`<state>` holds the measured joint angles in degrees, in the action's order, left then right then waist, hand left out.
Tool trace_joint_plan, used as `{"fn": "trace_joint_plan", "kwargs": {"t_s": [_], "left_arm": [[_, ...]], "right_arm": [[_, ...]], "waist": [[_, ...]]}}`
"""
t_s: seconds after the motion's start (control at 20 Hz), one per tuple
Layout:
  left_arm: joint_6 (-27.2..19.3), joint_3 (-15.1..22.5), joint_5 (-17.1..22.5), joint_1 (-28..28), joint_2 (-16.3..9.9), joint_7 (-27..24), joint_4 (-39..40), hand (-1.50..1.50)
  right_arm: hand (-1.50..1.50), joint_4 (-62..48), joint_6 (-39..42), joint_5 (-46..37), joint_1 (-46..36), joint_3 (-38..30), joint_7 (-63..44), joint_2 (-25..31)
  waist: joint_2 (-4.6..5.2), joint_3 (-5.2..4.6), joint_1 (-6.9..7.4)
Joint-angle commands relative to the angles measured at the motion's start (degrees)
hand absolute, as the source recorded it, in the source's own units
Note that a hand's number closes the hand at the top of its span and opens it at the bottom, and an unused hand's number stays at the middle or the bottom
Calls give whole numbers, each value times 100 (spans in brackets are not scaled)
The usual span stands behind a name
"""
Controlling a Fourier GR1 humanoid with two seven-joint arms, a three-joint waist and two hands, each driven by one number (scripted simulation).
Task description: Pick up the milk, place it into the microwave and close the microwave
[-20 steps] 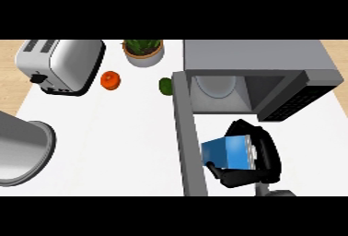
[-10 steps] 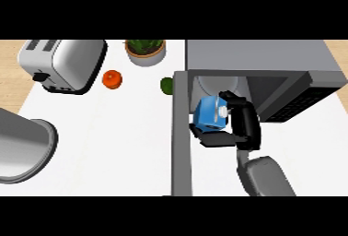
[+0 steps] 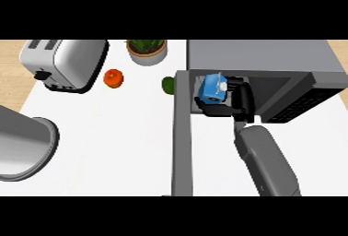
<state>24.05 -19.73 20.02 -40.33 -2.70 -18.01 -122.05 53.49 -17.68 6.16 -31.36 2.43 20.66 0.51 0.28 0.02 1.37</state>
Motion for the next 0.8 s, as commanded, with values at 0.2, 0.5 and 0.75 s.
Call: {"fn": "trace_joint_plan", "kwargs": {"t_s": [0.2, 0.5, 0.75], "left_arm": [[62, -199, 33, 492, -108, 207, 357, -150], [218, -204, -90, 497, -34, 29, 516, -150], [205, -382, 246, 629, -235, 366, 390, -150]], "right_arm": [[150, -2289, 425, 1, -926, -682, 1723, 159], [150, -3202, -38, -195, -1813, -908, 2255, 251], [150, -3818, -424, -364, -2332, -995, 2399, 365]], "waist": [[25, 4, 29], [48, 4, 126], [96, 7, 221]]}}
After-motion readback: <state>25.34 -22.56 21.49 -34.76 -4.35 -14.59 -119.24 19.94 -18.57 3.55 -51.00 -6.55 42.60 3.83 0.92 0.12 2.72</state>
